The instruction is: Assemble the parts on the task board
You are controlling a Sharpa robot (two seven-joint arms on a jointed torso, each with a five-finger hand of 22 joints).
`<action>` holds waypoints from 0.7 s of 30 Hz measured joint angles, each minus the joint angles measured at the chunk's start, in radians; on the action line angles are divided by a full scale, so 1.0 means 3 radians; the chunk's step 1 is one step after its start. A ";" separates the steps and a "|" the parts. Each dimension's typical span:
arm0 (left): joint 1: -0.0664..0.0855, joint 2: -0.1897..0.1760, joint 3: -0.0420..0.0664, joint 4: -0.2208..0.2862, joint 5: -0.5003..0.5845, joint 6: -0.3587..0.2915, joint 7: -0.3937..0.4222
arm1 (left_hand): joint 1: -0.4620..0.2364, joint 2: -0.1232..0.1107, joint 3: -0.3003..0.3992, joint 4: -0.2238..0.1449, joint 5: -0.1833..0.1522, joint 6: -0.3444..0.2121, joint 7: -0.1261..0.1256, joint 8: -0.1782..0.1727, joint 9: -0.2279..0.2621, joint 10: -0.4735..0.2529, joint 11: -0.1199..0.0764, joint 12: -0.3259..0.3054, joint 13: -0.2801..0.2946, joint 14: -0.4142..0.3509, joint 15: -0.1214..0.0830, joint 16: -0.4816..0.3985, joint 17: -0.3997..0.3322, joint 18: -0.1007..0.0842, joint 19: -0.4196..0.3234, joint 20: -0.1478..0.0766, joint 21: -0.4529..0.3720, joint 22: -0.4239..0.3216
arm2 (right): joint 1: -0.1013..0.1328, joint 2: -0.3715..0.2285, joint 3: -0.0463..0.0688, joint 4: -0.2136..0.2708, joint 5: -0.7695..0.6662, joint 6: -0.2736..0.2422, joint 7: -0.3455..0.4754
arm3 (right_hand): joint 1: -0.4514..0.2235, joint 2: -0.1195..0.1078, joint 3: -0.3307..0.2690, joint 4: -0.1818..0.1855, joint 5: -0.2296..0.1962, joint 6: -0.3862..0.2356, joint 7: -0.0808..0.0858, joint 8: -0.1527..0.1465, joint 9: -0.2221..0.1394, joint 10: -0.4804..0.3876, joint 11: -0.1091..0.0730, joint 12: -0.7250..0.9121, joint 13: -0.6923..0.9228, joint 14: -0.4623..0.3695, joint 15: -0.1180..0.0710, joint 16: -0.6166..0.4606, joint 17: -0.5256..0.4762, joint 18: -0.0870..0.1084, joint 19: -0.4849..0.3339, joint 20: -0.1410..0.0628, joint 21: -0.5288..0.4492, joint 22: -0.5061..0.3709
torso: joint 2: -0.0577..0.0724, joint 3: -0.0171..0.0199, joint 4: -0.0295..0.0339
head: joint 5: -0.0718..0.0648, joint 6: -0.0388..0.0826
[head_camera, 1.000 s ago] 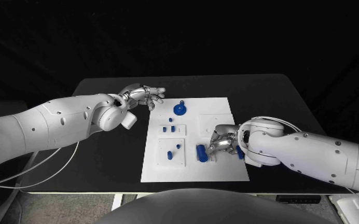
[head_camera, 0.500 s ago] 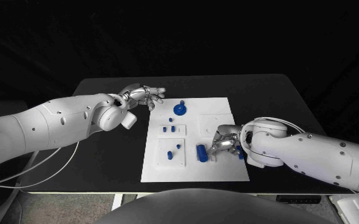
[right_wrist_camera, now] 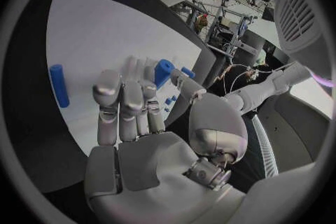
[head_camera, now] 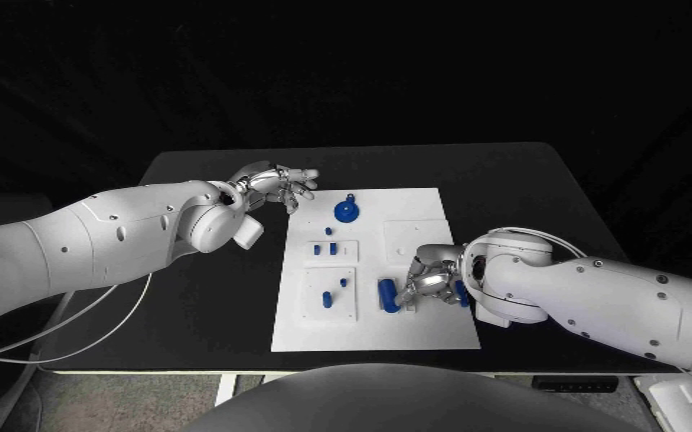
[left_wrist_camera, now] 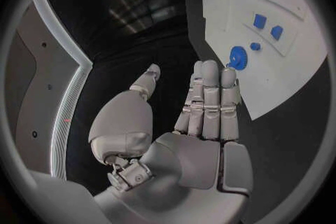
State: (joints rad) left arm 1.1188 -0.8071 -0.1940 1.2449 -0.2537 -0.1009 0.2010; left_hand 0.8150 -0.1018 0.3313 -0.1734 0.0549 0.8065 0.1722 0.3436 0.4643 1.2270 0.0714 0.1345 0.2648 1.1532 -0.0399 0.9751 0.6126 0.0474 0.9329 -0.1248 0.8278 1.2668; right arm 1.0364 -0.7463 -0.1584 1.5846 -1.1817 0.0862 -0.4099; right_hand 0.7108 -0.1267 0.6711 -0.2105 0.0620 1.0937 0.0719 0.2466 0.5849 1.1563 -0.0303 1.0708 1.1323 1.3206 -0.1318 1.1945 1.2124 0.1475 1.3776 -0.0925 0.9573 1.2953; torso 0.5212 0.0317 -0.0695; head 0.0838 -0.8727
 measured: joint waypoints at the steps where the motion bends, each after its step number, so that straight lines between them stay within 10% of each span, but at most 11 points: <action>1: 0.0000 0.0000 0.0000 0.0001 0.0000 0.0000 0.0000 | 0.0000 0.0000 0.0000 0.0000 0.0000 0.0000 0.0000 0.0000 0.0000 0.0000 0.0000 0.0000 0.0000 0.0000 0.0000 0.0000 0.0000 0.0000 0.0000 0.0000 0.0000 0.0000 | 0.0000 0.0007 0.0000 -0.0002 0.0000 0.0013 -0.0001 | 0.0000 0.0000 -0.0007 -0.0007 0.0000 0.0000 0.0000 0.0000 0.0000 0.0000 0.0000 0.0000 0.0003 0.0000 0.0000 0.0000 0.0002 0.0000 0.0000 0.0000 0.0000 0.0000 | 0.0000 0.0000 0.0000 | 0.0000 0.0000; 21: 0.0000 -0.0015 0.0000 0.0017 -0.0005 0.0001 -0.0005 | -0.0001 0.0001 0.0000 0.0000 0.0000 0.0000 0.0000 0.0000 0.0000 0.0001 -0.0001 0.0000 -0.0001 0.0000 0.0000 0.0000 -0.0001 0.0000 0.0000 0.0001 0.0000 0.0001 | -0.0013 0.0128 -0.0006 -0.0134 -0.0055 0.0072 -0.0047 | 0.0037 0.0037 -0.0043 -0.0043 0.0000 0.0001 -0.0001 0.0016 -0.0003 0.0000 0.0000 -0.0012 0.0018 -0.0001 0.0002 0.0000 0.0014 0.0000 0.0000 0.0000 0.0000 0.0000 | 0.0004 0.0001 0.0004 | 0.0010 0.0000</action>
State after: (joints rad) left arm 1.1188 -0.8117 -0.1940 1.2501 -0.2551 -0.1008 0.1996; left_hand 0.8147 -0.1014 0.3313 -0.1734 0.0550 0.8065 0.1722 0.3436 0.4642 1.2272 0.0711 0.1345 0.2646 1.1532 -0.0399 0.9751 0.6124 0.0473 0.9328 -0.1246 0.8278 1.2672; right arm 1.0323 -0.7077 -0.1602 1.5443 -1.1982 0.1077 -0.4240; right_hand 0.7219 -0.1156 0.6582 -0.2234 0.0620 1.0939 0.0716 0.2516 0.5840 1.1562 -0.0303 1.0671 1.1377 1.3202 -0.1313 1.1946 1.2165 0.1475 1.3775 -0.0925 0.9573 1.2954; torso 0.5222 0.0320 -0.0684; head 0.0868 -0.8727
